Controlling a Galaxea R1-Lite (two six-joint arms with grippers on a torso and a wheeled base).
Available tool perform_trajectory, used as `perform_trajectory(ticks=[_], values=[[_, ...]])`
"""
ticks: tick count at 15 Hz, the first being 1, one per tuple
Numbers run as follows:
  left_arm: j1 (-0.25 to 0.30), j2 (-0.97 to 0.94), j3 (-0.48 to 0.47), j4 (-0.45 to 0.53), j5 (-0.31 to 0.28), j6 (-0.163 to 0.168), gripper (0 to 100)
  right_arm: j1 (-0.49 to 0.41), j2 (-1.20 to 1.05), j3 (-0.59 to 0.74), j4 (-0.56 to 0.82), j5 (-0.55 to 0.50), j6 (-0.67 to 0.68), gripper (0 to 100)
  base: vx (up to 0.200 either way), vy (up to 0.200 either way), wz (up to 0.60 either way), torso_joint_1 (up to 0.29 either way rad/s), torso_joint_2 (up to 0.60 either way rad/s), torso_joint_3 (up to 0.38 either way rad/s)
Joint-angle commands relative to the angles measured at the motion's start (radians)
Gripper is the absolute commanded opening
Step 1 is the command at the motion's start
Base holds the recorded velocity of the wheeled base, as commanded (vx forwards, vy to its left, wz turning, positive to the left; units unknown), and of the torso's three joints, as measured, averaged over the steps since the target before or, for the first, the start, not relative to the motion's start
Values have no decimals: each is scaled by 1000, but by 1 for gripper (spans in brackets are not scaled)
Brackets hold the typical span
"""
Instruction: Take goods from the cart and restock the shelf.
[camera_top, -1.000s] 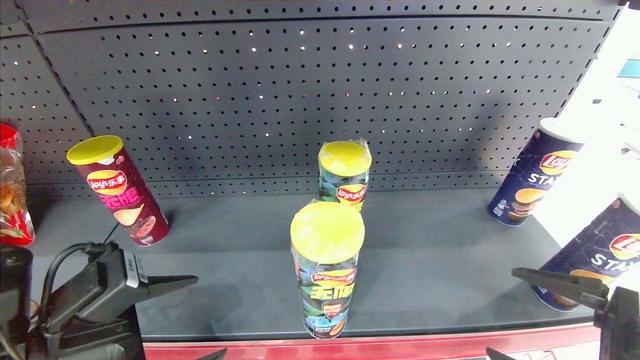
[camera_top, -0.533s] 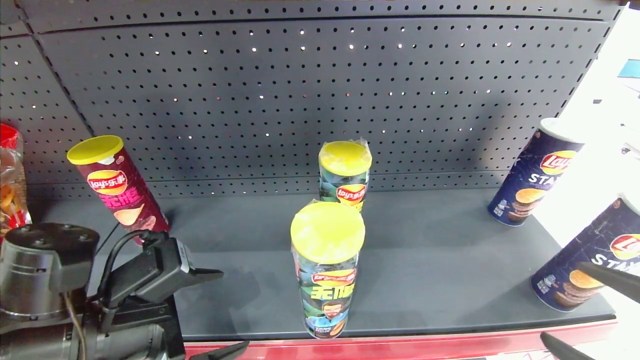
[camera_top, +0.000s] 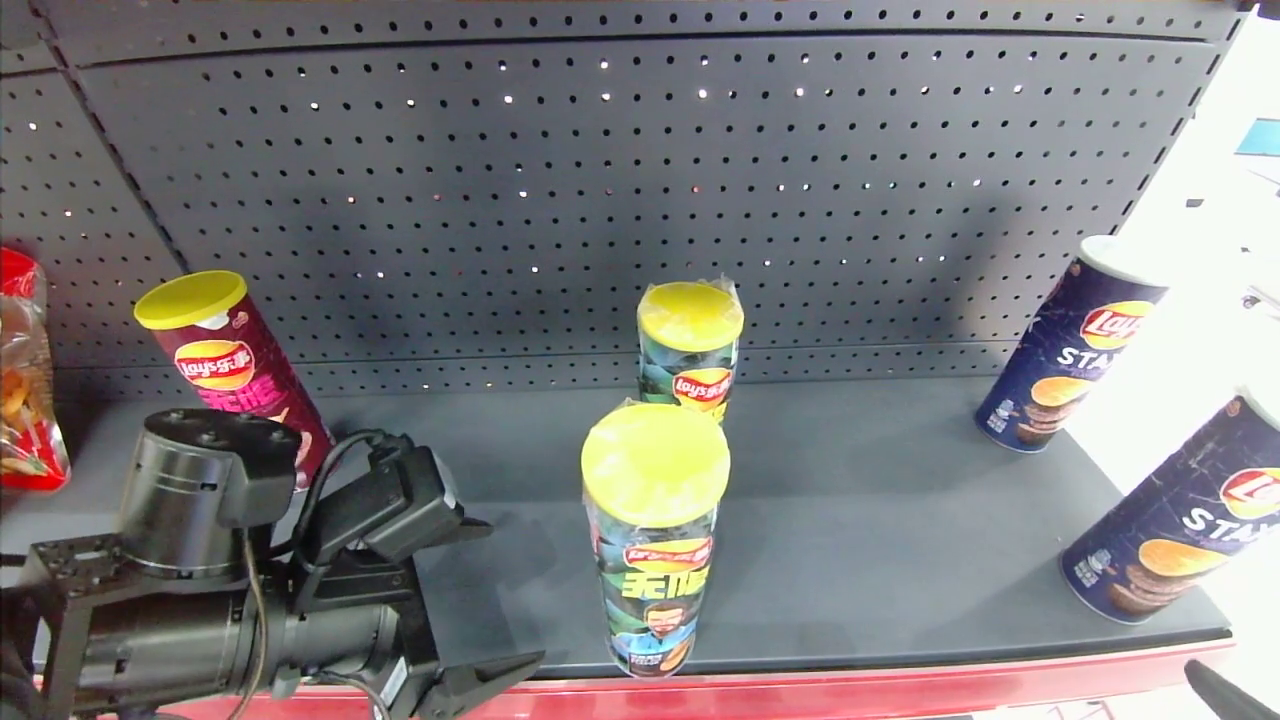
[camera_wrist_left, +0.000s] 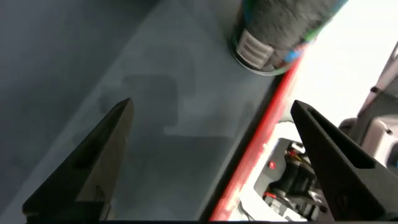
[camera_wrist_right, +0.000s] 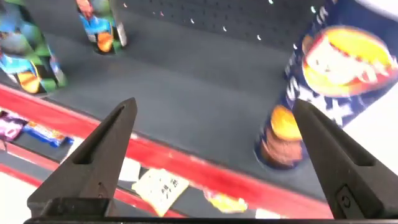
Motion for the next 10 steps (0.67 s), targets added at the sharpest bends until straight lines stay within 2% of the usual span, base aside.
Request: perform_trajectory(ticks=[1,5,10], values=[[-11,53,-13,-25,4,0,100,-13,-130,-29,104,-1,1,100,0,0,0,0,0,0],[-27,106,-29,-78,17,-3,100,-13,-216,-72,250,-1,1,100,0,0,0,0,0,0],[-27,142,-65,-80,25,-3,100,-13,-220,-69,255,-2,1,100,0,0,0,0,0,0]])
